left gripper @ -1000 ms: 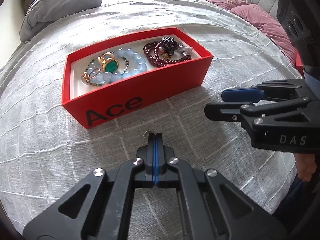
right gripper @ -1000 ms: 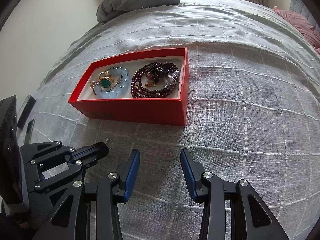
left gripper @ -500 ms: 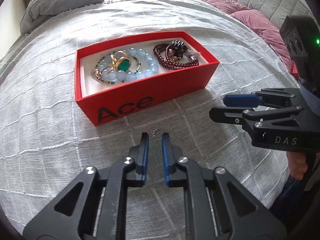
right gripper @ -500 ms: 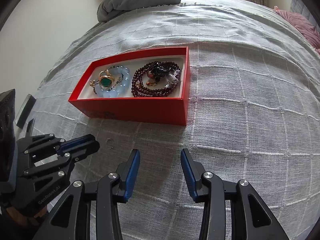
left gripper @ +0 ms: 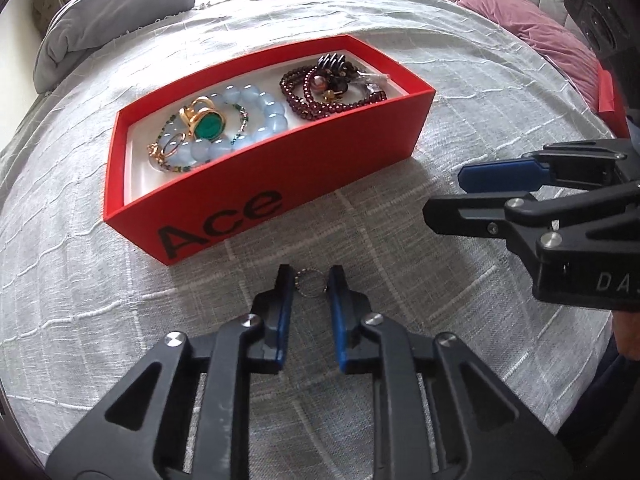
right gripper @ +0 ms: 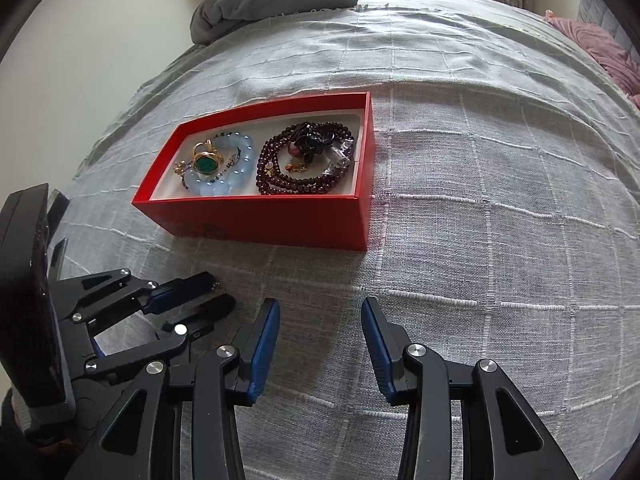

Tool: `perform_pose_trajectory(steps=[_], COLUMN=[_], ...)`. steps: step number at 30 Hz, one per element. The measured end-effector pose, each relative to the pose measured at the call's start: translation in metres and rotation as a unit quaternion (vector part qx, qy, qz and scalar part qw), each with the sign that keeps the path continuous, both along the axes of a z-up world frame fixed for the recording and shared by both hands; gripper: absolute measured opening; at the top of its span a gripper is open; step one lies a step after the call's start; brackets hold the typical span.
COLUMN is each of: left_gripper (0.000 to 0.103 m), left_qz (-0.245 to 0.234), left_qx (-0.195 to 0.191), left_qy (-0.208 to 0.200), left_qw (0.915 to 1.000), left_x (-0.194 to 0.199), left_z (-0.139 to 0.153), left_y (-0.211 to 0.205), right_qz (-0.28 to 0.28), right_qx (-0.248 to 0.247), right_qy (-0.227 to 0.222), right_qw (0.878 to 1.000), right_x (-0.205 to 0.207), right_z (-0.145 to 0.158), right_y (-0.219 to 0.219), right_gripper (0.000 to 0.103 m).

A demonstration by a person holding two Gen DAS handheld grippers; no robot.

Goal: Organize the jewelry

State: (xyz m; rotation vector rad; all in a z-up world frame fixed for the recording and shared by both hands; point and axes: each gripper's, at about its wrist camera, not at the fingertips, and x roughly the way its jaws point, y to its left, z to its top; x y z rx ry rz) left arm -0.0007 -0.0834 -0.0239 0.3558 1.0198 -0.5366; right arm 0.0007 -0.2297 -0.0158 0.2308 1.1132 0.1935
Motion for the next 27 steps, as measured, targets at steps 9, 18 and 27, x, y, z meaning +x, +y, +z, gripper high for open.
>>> perform_pose_trajectory(steps=[9, 18, 27], left_gripper=[0.02, 0.02, 0.02], left_qz=[-0.001, 0.022, 0.055], left_qx=[-0.011, -0.068, -0.106], left_qy=[-0.005, -0.025, -0.047], left_qw=[0.9999, 0.9971, 0.9917], left_x=[-0.006, -0.001, 0.013], left_z=[0.009, 0.038, 0.057], left_y=[0.009, 0.034, 0.05], right_qz=[0.002, 0.003, 0.012], right_qx=[0.002, 0.0, 0.004], right_qy=[-0.004, -0.002, -0.014], right_qw=[1.0, 1.0, 1.0], right_x=[0.0, 0.001, 0.0], right_z=[0.003, 0.001, 0.005], right_y=[-0.001, 0.002, 0.007], right_gripper=[0.043, 0.043, 0.043])
